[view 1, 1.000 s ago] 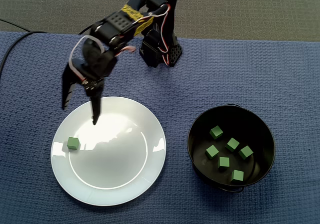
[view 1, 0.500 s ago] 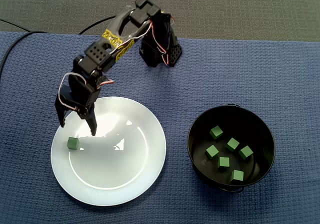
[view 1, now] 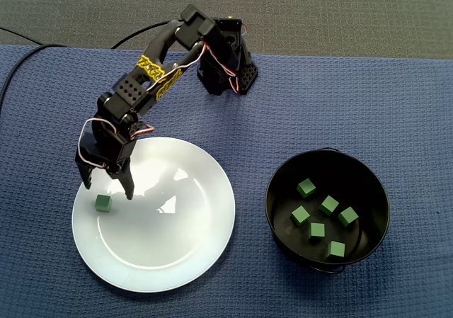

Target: Pick up the items on the white plate and put them in the black container.

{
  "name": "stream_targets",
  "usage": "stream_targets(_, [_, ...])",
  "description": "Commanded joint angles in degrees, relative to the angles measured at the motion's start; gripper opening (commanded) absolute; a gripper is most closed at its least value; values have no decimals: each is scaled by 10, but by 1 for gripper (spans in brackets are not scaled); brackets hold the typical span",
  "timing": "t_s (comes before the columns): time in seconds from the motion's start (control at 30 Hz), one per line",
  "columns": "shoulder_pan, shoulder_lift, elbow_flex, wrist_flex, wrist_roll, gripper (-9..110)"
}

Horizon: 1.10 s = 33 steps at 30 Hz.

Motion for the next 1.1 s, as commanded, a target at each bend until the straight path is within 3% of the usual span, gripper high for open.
stream_targets(0.0, [6, -10, -42, -26, -7, 36])
stream_targets(0.43, [16, -62, -55, -65, 4, 35])
stream_targets(1.07, [3, -56, -1, -115, 33, 10])
